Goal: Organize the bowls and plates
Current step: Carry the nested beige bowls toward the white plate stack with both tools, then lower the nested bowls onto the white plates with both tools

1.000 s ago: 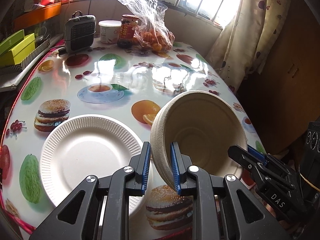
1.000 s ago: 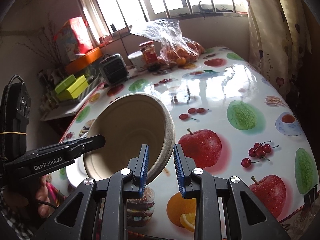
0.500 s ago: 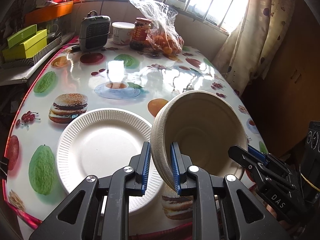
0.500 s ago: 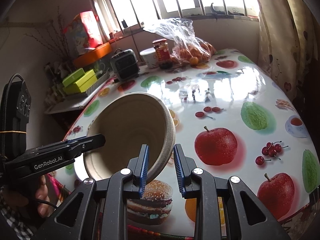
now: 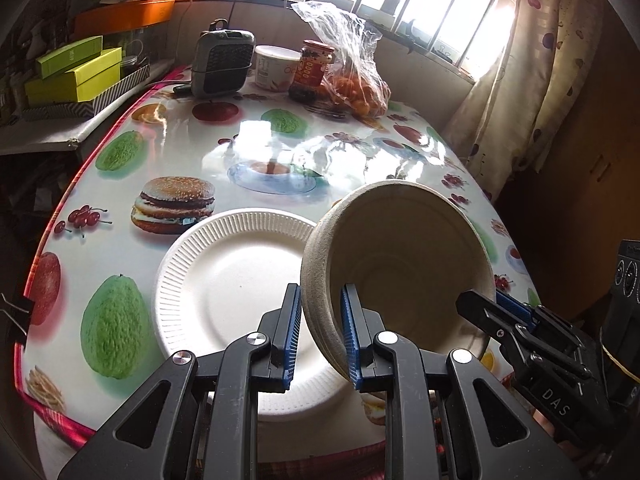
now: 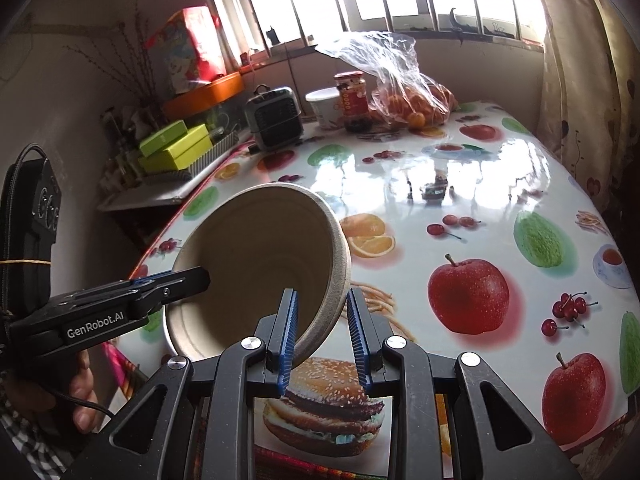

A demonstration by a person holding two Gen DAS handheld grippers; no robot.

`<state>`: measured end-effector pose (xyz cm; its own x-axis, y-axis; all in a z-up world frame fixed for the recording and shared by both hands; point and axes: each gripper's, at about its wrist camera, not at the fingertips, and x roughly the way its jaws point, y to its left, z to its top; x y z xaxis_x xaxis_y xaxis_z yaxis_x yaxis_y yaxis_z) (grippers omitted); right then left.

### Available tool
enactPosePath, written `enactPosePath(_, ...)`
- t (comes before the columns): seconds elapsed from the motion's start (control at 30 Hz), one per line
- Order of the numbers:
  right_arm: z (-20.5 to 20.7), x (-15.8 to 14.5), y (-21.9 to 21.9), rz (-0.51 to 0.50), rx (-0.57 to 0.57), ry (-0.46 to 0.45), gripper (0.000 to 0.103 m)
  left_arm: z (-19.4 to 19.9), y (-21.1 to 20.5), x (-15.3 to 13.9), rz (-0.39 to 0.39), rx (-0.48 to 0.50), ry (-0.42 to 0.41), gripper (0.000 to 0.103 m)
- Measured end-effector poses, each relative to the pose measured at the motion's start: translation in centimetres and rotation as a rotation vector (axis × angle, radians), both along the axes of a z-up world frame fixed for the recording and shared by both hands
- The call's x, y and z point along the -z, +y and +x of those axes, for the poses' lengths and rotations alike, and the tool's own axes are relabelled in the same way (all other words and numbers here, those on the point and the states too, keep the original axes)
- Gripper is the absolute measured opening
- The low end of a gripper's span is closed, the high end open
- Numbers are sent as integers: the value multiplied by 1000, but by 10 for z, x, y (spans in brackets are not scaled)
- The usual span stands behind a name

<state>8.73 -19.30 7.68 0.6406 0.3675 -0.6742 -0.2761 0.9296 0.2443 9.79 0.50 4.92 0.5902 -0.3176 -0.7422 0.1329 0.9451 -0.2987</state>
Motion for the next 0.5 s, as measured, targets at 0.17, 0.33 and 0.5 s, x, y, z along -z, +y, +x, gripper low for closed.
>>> enactPosePath(0.17, 3, 1, 11, -3, -22, -2, 25, -3, 12, 1, -1, -23, 0, 21)
enactPosePath(0.33, 5, 1, 23, -7, -46, -4, 25, -5, 23, 2, -9, -47, -1, 21)
enactPosePath(0.5, 9, 2, 34, -14, -71, 1, 25, -6, 34, 3, -8, -69, 0, 21)
